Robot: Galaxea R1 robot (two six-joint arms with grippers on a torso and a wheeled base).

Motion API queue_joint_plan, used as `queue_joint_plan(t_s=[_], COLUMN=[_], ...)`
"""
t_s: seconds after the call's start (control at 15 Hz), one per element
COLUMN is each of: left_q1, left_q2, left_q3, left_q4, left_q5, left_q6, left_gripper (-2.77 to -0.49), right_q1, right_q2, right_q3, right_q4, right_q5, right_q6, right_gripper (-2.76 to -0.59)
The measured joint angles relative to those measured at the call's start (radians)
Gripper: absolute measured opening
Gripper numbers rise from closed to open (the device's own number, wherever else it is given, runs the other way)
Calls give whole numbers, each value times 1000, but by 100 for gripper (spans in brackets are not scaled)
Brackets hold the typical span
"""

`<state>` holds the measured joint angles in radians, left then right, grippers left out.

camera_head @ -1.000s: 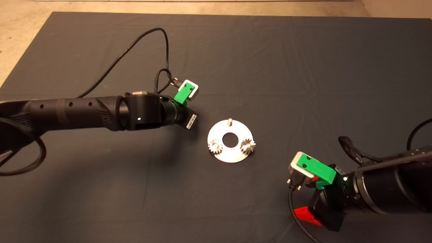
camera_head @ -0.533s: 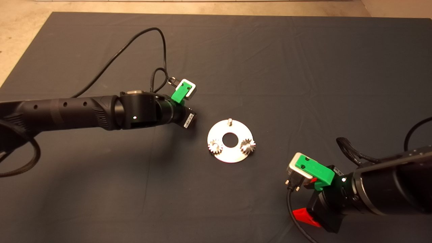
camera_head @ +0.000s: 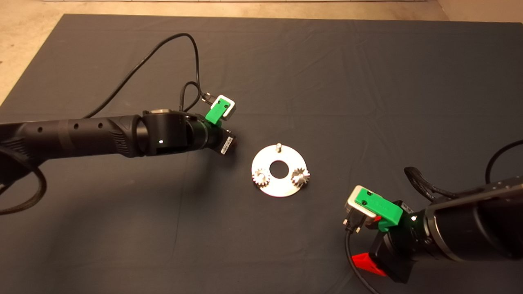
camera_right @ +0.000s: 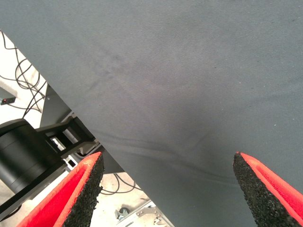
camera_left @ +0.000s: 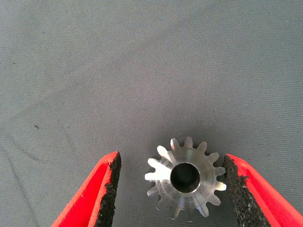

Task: Install three planetary gears onto the carrier pins

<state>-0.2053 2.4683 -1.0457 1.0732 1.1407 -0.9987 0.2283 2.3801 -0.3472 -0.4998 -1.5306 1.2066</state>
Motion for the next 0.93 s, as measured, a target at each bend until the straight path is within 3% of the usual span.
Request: queue_joint_plan(t_s=[0.4,0.53,0.93], left_q1=[0,0,0], left_q2=[0,0,0], left_q3=[0,0,0], left_q4=[0,0,0], left_q5=[-2,-16,-19], left_q6=[-1,-7,-10], left_gripper=[-180,-180,-180], right_q1=[3,9,22], right_q2=[0,0,0], right_q3=[0,0,0], right_q4=[1,1,1], right_q5=[0,-1,0], right_q6=[10,11,22], right_gripper=[-134,-134,-134])
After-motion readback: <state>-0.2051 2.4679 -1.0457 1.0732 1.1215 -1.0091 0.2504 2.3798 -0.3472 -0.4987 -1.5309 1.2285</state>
